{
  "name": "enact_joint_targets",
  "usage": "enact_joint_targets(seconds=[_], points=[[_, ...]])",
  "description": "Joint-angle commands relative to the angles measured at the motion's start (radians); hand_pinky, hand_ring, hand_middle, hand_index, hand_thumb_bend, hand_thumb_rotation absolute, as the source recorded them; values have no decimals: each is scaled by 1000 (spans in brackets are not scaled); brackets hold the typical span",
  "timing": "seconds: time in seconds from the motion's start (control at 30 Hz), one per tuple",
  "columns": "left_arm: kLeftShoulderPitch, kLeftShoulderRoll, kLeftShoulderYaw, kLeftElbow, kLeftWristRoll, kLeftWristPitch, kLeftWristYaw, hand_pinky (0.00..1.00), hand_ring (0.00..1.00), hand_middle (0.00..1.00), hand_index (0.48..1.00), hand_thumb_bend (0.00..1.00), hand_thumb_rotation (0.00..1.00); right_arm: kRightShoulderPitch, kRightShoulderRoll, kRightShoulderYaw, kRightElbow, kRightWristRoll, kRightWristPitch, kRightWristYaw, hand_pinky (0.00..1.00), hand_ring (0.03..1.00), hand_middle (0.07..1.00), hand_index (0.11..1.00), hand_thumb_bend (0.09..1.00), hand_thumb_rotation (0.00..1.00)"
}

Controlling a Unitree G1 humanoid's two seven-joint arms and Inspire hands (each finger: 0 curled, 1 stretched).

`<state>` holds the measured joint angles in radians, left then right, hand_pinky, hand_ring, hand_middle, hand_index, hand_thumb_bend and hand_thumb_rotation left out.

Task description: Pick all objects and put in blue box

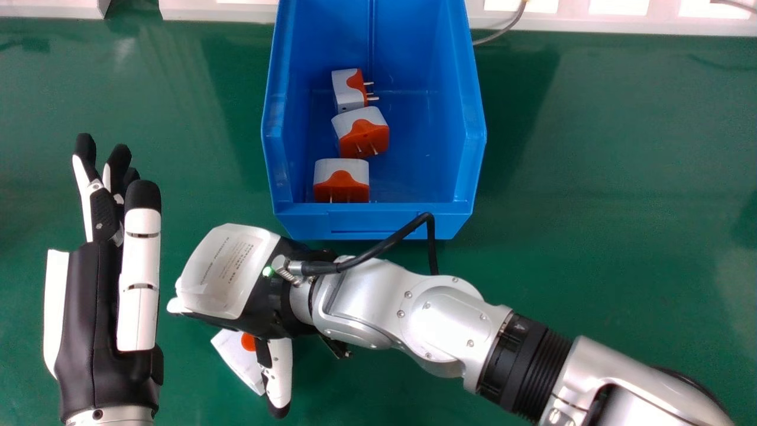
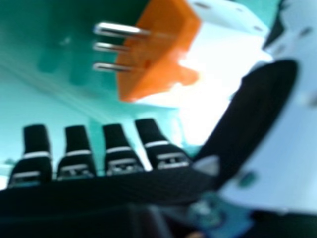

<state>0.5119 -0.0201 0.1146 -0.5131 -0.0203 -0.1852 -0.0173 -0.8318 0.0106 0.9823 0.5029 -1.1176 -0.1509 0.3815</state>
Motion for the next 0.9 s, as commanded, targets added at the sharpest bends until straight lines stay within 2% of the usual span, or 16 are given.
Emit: enact_joint_targets(seconds=[0.0, 0.13, 0.27, 0.37, 0.4, 0.43, 0.47, 0.5, 0.57, 0.6, 0.63, 0.67, 0.7, 0.77, 0.87], points=[[-1, 8, 5, -14, -6, -9, 0, 1000, 1000, 1000, 1000, 484, 950, -10, 17, -2, -16, -3, 1, -15, 832, 905, 924, 889, 957, 519], [4, 4, 4, -21, 1, -4, 4, 1000, 1000, 1000, 1000, 501, 947, -16, 9, 3, -16, -11, -1, -2, 828, 904, 926, 895, 932, 521], [9, 7, 3, -25, 16, -5, 8, 1000, 1000, 1000, 1000, 506, 969, -20, -3, 21, -8, -39, -11, -29, 799, 888, 901, 862, 914, 519], [12, 6, 1, -32, 15, 1, 7, 1000, 1000, 1000, 1000, 500, 979, -15, -12, 26, -6, -48, -22, -46, 778, 873, 888, 846, 837, 474], [13, 4, 0, -34, 14, 4, 8, 1000, 1000, 1000, 1000, 491, 988, -15, -13, 30, -3, -50, -26, -45, 767, 863, 880, 838, 780, 449], [17, 2, -3, -41, 10, 9, 8, 1000, 1000, 1000, 1000, 484, 987, -14, -16, 33, -2, -51, -29, -47, 772, 864, 882, 835, 763, 444], [17, 1, -3, -43, 10, 11, 8, 1000, 1000, 1000, 1000, 483, 981, -19, -18, 43, 1, -61, -35, -44, 762, 857, 876, 824, 801, 446], [18, 1, -4, -46, 9, 13, 8, 1000, 1000, 1000, 1000, 481, 982, -22, -17, 57, 14, -77, -38, -59, 749, 843, 859, 794, 773, 437], [17, -1, -7, -47, 13, 8, 11, 1000, 1000, 1000, 1000, 478, 977, -12, -14, 62, 39, -78, -50, -89, 651, 748, 756, 696, 745, 376], [17, -3, -8, -49, 14, 9, 13, 1000, 1000, 1000, 1000, 477, 975, -4, -16, 59, 45, -74, -59, -115, 563, 649, 659, 607, 658, 290], [17, -5, -9, -49, 17, 8, 16, 1000, 1000, 1000, 1000, 475, 972, 5, -21, 56, 49, -69, -68, -149, 371, 437, 459, 531, 575, 214], [17, -6, -10, -50, 17, 7, 18, 1000, 1000, 1000, 1000, 473, 964, 15, -24, 50, 58, -61, -77, -185, 290, 356, 389, 505, 548, 183], [18, -6, -11, -51, 23, 7, 21, 1000, 1000, 1000, 1000, 472, 961, 26, -25, 40, 70, -43, -90, -211, 243, 308, 348, 495, 539, 165], [19, -6, -13, -53, 27, 11, 23, 1000, 1000, 1000, 1000, 477, 962, 37, -27, 33, 83, -33, -100, -240, 163, 226, 279, 483, 527, 138], [16, -2, -13, -52, 26, 12, 25, 1000, 1000, 1000, 1000, 479, 960, 45, -22, 18, 85, -8, -99, -236, 121, 180, 251, 481, 522, 137]])
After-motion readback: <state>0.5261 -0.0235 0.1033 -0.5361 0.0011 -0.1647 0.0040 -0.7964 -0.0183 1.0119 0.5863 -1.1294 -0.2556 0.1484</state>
